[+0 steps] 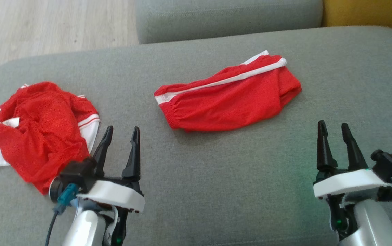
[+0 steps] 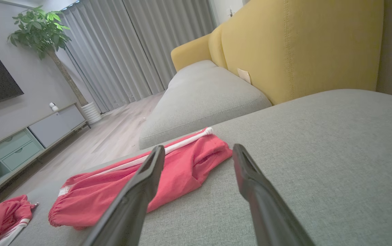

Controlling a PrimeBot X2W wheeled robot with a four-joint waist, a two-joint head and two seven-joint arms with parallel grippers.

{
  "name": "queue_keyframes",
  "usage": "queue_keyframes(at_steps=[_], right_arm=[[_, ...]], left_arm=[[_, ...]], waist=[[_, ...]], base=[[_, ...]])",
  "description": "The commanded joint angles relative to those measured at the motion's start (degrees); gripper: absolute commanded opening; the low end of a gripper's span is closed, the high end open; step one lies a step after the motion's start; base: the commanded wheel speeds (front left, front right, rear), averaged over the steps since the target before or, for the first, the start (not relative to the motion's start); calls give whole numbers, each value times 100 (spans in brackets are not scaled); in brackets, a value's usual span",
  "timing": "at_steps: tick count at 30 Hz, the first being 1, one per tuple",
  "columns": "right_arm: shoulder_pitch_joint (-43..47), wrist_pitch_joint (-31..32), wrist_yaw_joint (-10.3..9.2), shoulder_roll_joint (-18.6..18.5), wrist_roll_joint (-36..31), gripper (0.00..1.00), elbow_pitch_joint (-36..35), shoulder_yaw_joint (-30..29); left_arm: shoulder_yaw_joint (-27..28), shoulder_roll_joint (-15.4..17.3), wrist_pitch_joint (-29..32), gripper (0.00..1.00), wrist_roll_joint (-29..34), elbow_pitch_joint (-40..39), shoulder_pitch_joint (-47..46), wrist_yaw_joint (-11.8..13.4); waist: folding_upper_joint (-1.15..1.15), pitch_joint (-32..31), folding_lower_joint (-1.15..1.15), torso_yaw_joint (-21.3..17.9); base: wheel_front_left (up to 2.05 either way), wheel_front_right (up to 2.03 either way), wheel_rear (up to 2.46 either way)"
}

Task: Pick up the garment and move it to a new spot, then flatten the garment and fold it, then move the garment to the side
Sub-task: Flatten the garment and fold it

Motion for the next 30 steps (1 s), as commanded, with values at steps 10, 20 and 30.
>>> queue_keyframes(at_steps=[10,20,30], right_arm=[[-1033,673,-5,17,827,100,584,-494],[-2379,1299,-5,18,2099,100,2320,-1347],[-3487,1584,-5,4,2290,100,3942,-2111]], left_arm=[[41,-40,-70,100,147,-95,-575,-257],[-298,-45,-70,100,-15,-1,-800,-254],[-537,-46,-70,100,-154,-11,-887,-151]], waist=[[0,663,0,445],[0,1071,0,1045],[0,1242,0,1442]], base=[[0,0,0],[0,0,0],[0,0,0]])
